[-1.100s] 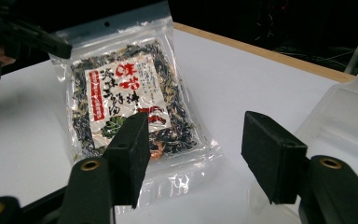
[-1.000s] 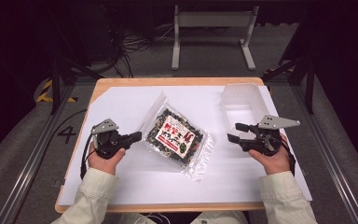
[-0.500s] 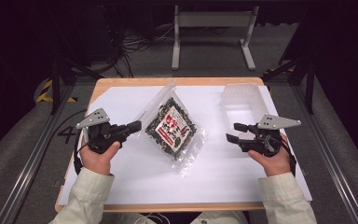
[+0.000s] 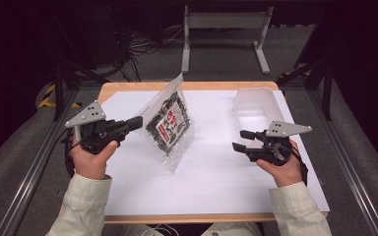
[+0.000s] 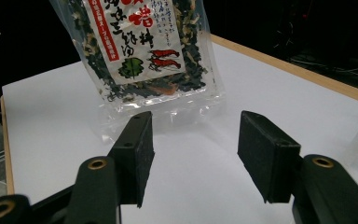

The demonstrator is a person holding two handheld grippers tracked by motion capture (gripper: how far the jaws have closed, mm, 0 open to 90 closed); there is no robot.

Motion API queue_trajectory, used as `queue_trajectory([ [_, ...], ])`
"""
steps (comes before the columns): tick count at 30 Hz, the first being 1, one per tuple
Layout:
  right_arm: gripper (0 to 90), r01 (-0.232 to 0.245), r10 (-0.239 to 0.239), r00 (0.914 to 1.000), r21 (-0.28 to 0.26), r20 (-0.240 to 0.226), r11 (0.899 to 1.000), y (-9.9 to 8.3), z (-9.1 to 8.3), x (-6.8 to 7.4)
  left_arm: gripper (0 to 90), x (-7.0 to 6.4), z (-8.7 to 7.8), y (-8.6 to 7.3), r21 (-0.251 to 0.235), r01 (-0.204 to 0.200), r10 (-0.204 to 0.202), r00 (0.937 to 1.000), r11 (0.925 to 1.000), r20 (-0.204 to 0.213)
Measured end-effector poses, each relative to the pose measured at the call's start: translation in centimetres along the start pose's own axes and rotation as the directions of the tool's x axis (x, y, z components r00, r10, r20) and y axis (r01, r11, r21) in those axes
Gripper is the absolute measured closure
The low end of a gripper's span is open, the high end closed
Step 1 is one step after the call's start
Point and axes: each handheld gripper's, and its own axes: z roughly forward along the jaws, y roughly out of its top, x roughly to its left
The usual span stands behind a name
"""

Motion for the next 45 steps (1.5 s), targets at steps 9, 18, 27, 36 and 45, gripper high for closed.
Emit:
queue_trajectory([
  [9,40.2,0.043,-0.044,0.9980,-0.024,-0.045,0.999,2.0,1.0,0.6,89.6,0.2,-1.1,0.5,-0.029,-0.022,0.023,0.9993,0.9993,0.030],
  [18,31.4,0.121,-0.121,0.9859,-0.005,-0.116,0.993,6.2,4.2,1.2,89.6,0.1,-1.8,0.3,-0.020,-0.060,0.061,0.9960,0.9980,0.065],
  [27,27.6,0.149,-0.149,0.9763,-0.011,-0.157,0.989,7.9,6.8,1.3,89.6,-0.5,-2.4,0.4,-0.032,-0.079,0.082,0.9920,0.9964,0.096],
  [36,26.5,0.166,-0.162,0.9594,-0.001,-0.231,0.986,8.8,9.7,1.7,89.6,-1.3,-2.9,0.7,-0.061,-0.108,0.115,0.9853,0.9923,0.126],
  [45,23.5,0.196,-0.212,0.9225,-0.080,-0.323,0.977,8.7,11.2,2.5,89.6,-1.6,-2.9,0.9,-0.083,-0.114,0.127,0.9769,0.9901,0.172],
])
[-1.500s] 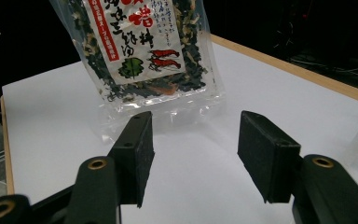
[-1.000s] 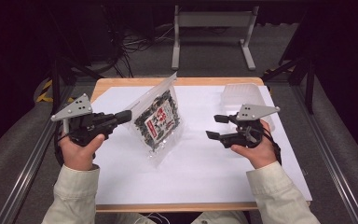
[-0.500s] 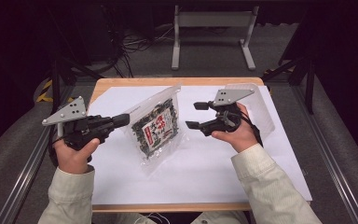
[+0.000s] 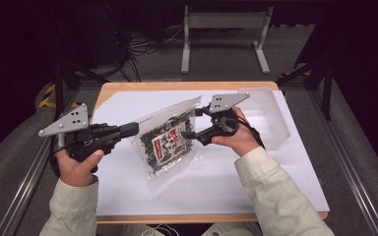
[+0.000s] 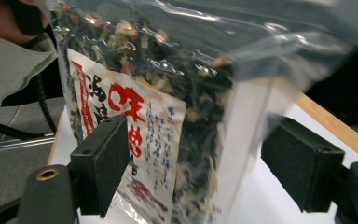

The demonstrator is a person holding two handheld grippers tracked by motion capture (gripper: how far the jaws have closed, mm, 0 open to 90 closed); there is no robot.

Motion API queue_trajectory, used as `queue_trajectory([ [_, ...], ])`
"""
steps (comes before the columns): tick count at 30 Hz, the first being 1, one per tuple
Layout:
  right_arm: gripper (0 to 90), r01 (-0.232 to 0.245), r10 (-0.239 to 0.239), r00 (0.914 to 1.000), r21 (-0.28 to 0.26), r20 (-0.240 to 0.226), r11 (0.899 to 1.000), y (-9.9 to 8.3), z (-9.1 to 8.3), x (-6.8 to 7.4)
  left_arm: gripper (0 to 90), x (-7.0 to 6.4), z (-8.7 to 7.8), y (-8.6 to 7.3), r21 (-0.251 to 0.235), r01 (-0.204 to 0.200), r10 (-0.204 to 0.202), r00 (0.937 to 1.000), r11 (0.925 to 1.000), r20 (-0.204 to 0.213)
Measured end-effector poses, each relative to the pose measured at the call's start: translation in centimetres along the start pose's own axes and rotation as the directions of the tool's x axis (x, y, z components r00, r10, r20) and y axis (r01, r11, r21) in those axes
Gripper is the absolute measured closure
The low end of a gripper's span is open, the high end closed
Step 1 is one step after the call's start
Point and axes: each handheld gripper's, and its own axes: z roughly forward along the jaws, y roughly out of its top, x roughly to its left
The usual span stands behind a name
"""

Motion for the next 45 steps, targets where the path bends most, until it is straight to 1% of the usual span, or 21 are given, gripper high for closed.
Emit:
queue_trajectory([
  [1,23.5,-0.002,0.002,0.9999,-0.006,-0.015,1.000,0.0,0.1,0.0,89.6,-0.1,0.1,0.0,-0.002,0.003,-0.003,1.0000,1.0000,0.008],
  [2,23.5,-0.002,0.002,0.9999,-0.006,-0.015,1.000,0.0,0.1,0.0,89.6,-0.1,0.1,0.0,-0.002,0.003,-0.003,1.0000,1.0000,0.008],
  [4,23.4,-0.002,0.000,0.9988,-0.030,-0.050,1.000,0.0,0.5,0.2,89.7,-0.1,0.2,0.0,0.001,0.000,0.000,0.9999,1.0000,0.012],
  [6,23.4,0.004,-0.006,0.9984,-0.034,-0.056,0.999,0.0,0.7,0.3,89.6,-0.1,0.4,0.0,-0.001,-0.004,0.004,0.9998,1.0000,0.019],
  [7,23.4,0.009,-0.011,0.9985,-0.038,-0.054,0.999,0.1,0.9,0.5,89.6,-0.2,0.5,-0.1,-0.009,-0.003,0.003,0.9999,1.0000,0.016],
  [9,27.4,0.023,-0.024,0.9992,-0.018,-0.032,1.000,0.0,1.0,0.6,89.6,-0.2,0.4,-0.1,-0.012,-0.003,0.003,0.9998,0.9999,0.017],
  [11,27.9,0.021,-0.022,0.9991,-0.016,-0.035,1.000,0.0,1.1,0.7,89.6,-0.2,0.4,-0.1,-0.016,-0.003,0.003,0.9999,0.9999,0.016],
  [16,38.4,0.036,-0.038,0.9986,-0.049,-0.038,0.998,-0.4,0.9,1.0,89.6,0.0,0.3,-0.2,-0.024,0.007,-0.007,0.9999,0.9997,0.008],
  [19,44.5,0.067,-0.068,0.9971,-0.030,-0.035,0.997,-0.4,0.6,1.2,89.6,0.1,0.4,-0.3,-0.024,0.016,-0.016,0.9999,0.9996,-0.003],
  [20,47.2,0.073,-0.073,0.9966,-0.019,-0.036,0.997,-0.4,0.5,1.2,89.6,0.2,0.4,-0.3,-0.022,0.011,-0.011,0.9999,0.9997,-0.009],
  [21,50.8,0.074,-0.074,0.9962,-0.006,-0.045,0.997,-0.5,0.3,1.3,89.6,0.2,0.5,-0.4,-0.021,0.021,-0.021,0.9997,0.9996,-0.012],
  [24,65.4,0.072,-0.070,0.9931,0.025,-0.095,0.997,-0.4,0.0,1.5,89.5,0.3,0.6,-0.5,-0.014,0.020,-0.020,0.9997,0.9997,-0.015],
  [27,68.6,0.118,-0.113,0.9896,0.058,-0.090,0.991,-0.4,0.0,2.0,89.5,0.3,0.8,-0.5,-0.003,0.022,-0.022,0.9992,0.9998,-0.032],
  [28,69.3,0.119,-0.112,0.9889,0.064,-0.097,0.991,-0.4,0.0,2.1,89.5,0.3,0.8,-0.5,-0.005,0.017,-0.018,0.9993,0.9998,-0.034],
  [30,70.9,0.120,-0.113,0.9876,0.064,-0.109,0.991,-0.4,-0.1,2.3,89.4,0.5,0.8,-0.6,-0.009,0.025,-0.025,0.9990,0.9996,-0.037],
  [35,74.1,0.149,-0.141,0.9846,0.073,-0.103,0.986,-0.2,-0.3,2.7,88.6,0.9,0.9,-0.9,-0.009,0.041,-0.041,0.9980,0.9991,-0.047],
  [37,75.2,0.152,-0.143,0.9840,0.078,-0.106,0.985,-0.2,-0.4,2.8,83.4,1.0,0.9,-0.9,-0.011,0.061,-0.061,0.9974,0.9981,-0.037],
  [39,75.8,0.153,-0.144,0.9840,0.074,-0.104,0.985,-0.1,-0.5,2.8,75.6,1.0,0.9,-0.8,-0.014,0.061,-0.061,0.9976,0.9981,-0.033],
  [41,76.0,0.150,-0.142,0.9848,0.074,-0.100,0.986,-0.1,-0.8,2.8,66.7,0.9,1.1,-0.8,-0.007,0.053,-0.053,0.9971,0.9986,-0.055],
  [43,76.1,0.141,-0.134,0.9869,0.078,-0.090,0.987,0.0,-1.1,2.7,53.9,0.9,1.2,-0.7,-0.005,0.044,-0.045,0.9959,0.9990,-0.078],
  [45,76.1,0.130,-0.124,0.9889,0.075,-0.083,0.989,0.0,-1.6,2.5,49.0,0.9,1.2,-0.8,-0.003,0.028,-0.028,0.9952,0.9996,-0.094],
])
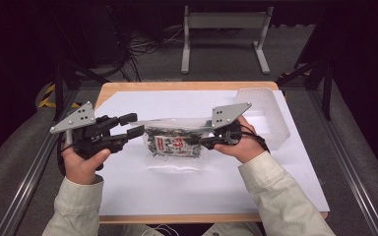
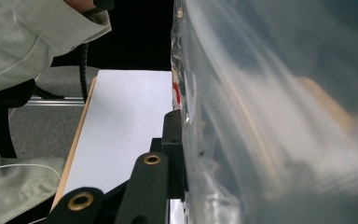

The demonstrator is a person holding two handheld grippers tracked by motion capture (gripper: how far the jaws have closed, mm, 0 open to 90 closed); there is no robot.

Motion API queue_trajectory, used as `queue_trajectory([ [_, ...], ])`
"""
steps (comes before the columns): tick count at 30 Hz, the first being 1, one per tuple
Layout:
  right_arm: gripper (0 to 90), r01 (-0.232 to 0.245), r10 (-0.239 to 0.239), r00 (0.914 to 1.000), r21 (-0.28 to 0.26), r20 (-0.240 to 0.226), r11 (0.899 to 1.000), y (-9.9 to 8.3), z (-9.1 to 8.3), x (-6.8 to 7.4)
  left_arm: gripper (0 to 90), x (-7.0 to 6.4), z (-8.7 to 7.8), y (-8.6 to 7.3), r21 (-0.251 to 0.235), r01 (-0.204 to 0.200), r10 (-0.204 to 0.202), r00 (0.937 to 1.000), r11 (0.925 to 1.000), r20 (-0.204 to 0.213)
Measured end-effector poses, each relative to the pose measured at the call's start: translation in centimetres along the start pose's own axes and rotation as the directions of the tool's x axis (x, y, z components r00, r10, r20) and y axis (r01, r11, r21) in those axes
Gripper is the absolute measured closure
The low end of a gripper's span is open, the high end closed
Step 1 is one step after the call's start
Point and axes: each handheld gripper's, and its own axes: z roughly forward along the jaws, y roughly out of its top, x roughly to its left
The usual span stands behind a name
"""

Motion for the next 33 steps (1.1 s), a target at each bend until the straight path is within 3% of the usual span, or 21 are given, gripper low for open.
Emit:
queue_trajectory([
  [3,76.1,-0.016,0.016,0.9997,-0.004,0.017,1.000,0.0,-0.9,-0.2,42.4,0.1,-0.2,-0.2,0.001,-0.018,0.018,0.9990,0.9998,-0.041],
  [7,76.1,-0.035,0.035,0.9982,-0.010,0.049,0.999,0.0,-2.4,-0.4,38.8,0.8,-0.5,-1.0,-0.006,-0.009,0.008,0.9971,0.9999,-0.075],
  [10,76.1,-0.053,0.054,0.9950,-0.015,0.084,0.998,0.2,-3.5,-0.6,36.1,1.5,-0.3,-1.8,0.020,-0.006,0.008,0.9929,0.9998,-0.119],
  [12,76.1,-0.077,0.079,0.9908,-0.016,0.110,0.997,0.3,-4.1,-0.8,35.2,2.0,-0.1,-2.4,0.033,0.002,0.002,0.9919,0.9995,-0.127],
  [16,76.0,-0.150,0.149,0.9717,-0.009,0.183,0.989,0.5,-5.3,-1.3,34.9,2.9,0.4,-4.1,0.057,0.009,-0.002,0.9928,0.9983,-0.120],
  [20,76.0,-0.195,0.194,0.9535,-0.022,0.231,0.981,0.4,-6.5,-2.0,33.4,3.6,0.9,-5.5,0.099,0.013,0.001,0.9906,0.9950,-0.137],
  [25,76.0,-0.209,0.212,0.9423,-0.037,0.259,0.977,0.3,-7.7,-2.5,30.5,4.9,1.3,-7.1,0.153,0.043,-0.020,0.9885,0.9873,-0.150],
  [33,76.0,-0.244,0.249,0.9159,-0.056,0.315,0.968,0.8,-9.6,-3.5,32.9,6.2,2.4,-9.4,0.183,0.097,-0.071,0.9875,0.9783,-0.140],
])
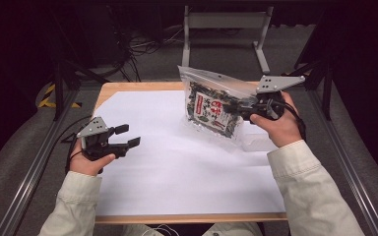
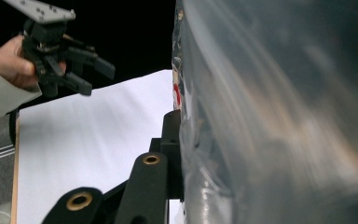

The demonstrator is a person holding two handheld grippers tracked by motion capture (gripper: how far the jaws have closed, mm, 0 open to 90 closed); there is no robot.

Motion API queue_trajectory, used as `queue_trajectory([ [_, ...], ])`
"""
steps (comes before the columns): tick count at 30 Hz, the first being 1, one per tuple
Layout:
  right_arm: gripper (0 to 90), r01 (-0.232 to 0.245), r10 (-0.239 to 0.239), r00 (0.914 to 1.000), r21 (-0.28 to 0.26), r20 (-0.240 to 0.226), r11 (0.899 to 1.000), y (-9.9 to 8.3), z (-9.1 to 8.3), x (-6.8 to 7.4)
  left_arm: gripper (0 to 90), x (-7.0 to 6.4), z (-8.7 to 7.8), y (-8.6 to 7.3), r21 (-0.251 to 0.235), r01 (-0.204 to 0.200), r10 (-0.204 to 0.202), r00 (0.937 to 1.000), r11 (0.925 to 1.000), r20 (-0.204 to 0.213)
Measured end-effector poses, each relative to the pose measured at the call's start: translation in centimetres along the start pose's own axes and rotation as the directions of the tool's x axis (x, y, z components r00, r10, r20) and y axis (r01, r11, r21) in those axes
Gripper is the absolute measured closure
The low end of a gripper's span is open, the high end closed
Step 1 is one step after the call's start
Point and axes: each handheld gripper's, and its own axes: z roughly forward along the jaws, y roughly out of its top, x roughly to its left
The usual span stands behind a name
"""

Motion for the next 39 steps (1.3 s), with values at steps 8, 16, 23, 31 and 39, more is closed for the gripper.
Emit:
queue_trajectory([
  [8,75.9,-0.035,0.035,0.9981,-0.005,0.051,0.999,0.8,-1.6,-1.7,31.8,0.8,0.8,-1.2,0.044,0.067,-0.067,0.9978,0.9968,0.002],
  [16,75.9,-0.077,0.078,0.9892,-0.012,0.124,0.997,1.1,-3.4,-4.1,15.1,1.4,1.3,-2.0,0.019,0.102,-0.102,0.9947,0.9946,-0.009],
  [23,75.9,-0.057,0.060,0.9810,-0.025,0.184,0.998,1.6,-4.7,-4.9,6.7,1.8,1.5,-2.9,0.003,0.087,-0.087,0.9961,0.9962,0.017],
  [31,75.8,-0.087,0.094,0.9609,-0.039,0.260,0.995,0.8,-5.8,-7.1,7.5,1.9,1.4,-3.4,0.019,0.070,-0.070,0.9975,0.9974,-0.008],
  [39,75.9,-0.095,0.104,0.9399,-0.044,0.325,0.995,-0.3,-6.6,-8.5,8.1,1.8,1.6,-3.6,0.040,0.054,-0.054,0.9985,0.9977,-0.007],
])
